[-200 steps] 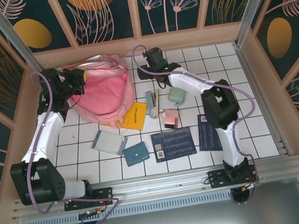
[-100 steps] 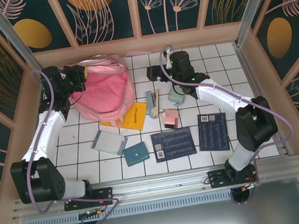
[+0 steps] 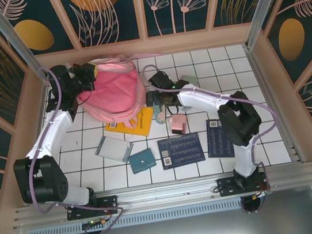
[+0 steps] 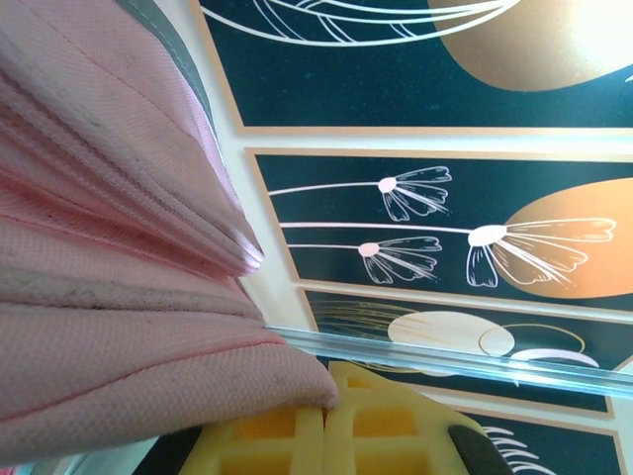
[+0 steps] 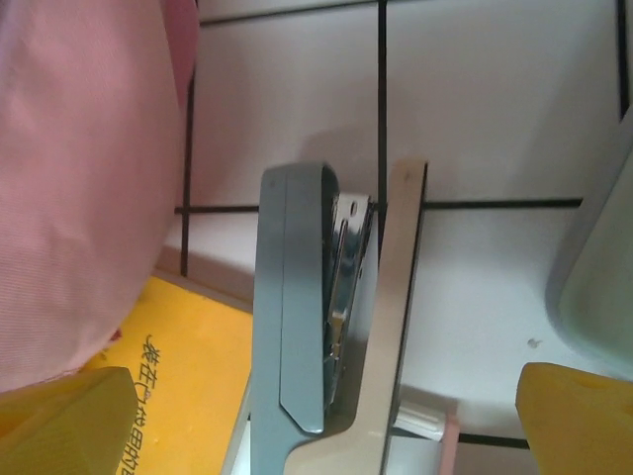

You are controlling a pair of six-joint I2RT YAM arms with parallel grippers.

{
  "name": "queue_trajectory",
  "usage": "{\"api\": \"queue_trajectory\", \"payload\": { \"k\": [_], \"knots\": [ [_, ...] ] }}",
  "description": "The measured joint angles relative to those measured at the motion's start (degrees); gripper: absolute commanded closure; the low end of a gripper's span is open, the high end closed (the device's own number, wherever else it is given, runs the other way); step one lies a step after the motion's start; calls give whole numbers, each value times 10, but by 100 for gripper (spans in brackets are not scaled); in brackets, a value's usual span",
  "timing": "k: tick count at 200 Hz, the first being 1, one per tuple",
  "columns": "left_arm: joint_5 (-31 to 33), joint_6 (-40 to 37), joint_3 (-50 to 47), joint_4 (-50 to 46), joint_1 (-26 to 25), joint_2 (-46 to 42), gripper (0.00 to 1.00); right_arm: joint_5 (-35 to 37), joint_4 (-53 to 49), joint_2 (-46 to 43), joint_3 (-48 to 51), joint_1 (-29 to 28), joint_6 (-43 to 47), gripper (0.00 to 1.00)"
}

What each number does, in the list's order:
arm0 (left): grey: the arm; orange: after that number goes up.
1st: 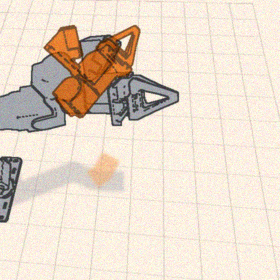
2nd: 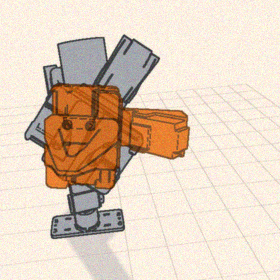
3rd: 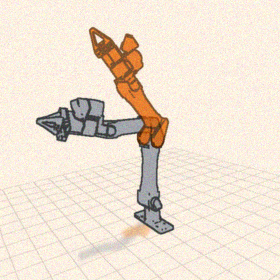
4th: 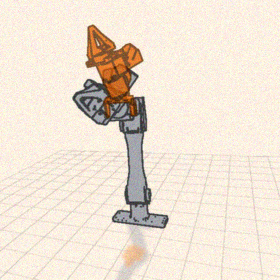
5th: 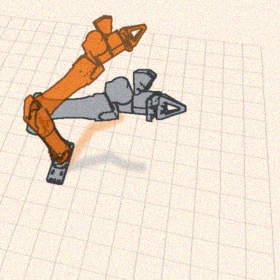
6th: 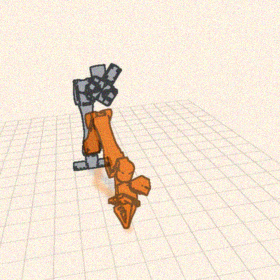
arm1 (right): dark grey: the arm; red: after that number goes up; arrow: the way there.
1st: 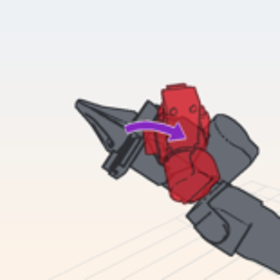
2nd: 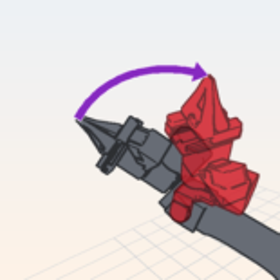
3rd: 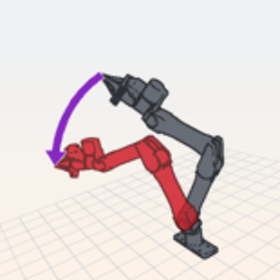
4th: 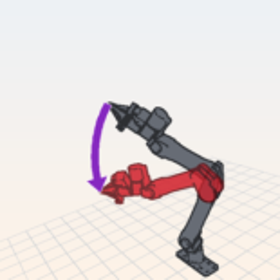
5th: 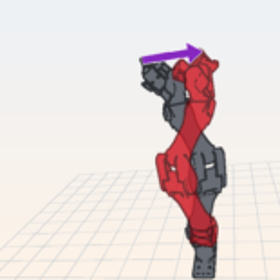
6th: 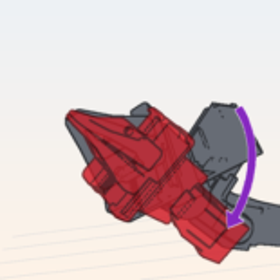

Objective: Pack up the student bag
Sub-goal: Pick up the stapler from the center of the table.

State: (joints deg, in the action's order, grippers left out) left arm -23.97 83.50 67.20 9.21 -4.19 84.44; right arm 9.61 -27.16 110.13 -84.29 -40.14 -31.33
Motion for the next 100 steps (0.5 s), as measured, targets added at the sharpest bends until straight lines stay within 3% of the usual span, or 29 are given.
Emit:
{"api": "queue_trajectory", "payload": {
  "k": [62,100],
  "knots": [
    [-17,-6,0,8,0,12,100,13,-39,67,-24,-22,-23,4],
    [-22,-7,0,9,0,14,100,17,-43,102,-41,-22,-26,16]
  ]
}}
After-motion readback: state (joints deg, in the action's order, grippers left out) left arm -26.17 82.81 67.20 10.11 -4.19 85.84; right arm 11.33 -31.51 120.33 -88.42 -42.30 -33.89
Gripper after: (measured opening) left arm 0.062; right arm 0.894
